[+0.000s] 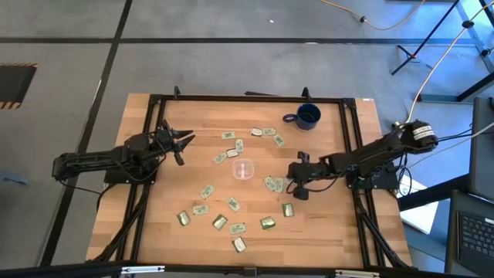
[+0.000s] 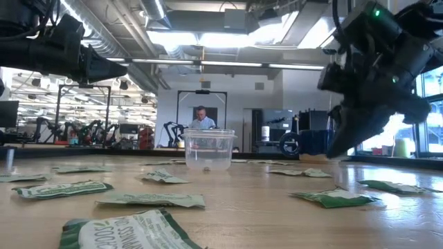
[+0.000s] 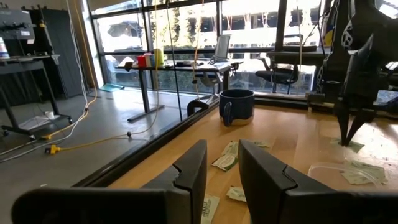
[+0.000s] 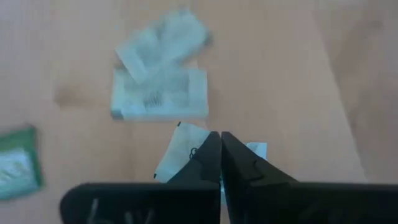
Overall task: Pick and place Stevia / Truvia into bins
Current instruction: Put the light green stevia packet into the container
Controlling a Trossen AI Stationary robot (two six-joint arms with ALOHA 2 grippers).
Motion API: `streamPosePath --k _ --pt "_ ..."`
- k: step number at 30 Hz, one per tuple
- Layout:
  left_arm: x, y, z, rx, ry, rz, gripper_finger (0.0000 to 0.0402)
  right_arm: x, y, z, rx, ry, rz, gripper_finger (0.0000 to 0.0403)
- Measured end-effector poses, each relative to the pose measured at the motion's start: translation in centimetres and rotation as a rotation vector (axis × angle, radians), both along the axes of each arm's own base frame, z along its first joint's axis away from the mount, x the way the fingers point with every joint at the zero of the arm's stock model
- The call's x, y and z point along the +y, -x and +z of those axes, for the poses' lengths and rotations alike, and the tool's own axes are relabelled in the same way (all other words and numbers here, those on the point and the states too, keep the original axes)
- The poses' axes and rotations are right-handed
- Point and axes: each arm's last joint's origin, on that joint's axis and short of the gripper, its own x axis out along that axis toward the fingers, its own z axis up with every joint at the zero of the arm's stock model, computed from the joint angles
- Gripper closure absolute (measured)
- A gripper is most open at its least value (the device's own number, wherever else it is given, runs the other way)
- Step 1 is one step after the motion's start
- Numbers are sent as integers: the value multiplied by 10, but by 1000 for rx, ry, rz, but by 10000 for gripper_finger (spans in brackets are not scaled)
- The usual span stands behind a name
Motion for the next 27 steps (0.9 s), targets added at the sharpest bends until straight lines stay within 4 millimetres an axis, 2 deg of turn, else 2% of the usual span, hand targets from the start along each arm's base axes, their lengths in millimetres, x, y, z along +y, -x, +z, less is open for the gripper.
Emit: streamPosePath --k 6,12,16,21,23,27 --pt "0 0 0 11 -16 2 316 -1 -1 18 -121 -7 -9 403" --pt "0 0 0 26 -36 2 316 -10 -21 43 -424 54 29 403" --pt "0 0 0 26 -37 2 316 -17 -33 54 -551 145 76 403" --pt "0 0 -1 27 -37 2 316 -23 -67 77 -589 218 176 403" --pt "0 0 -1 27 -37 1 316 -23 -82 82 -555 234 231 403" --pt "0 0 -1 27 -37 0 316 -23 -111 79 -469 261 277 403"
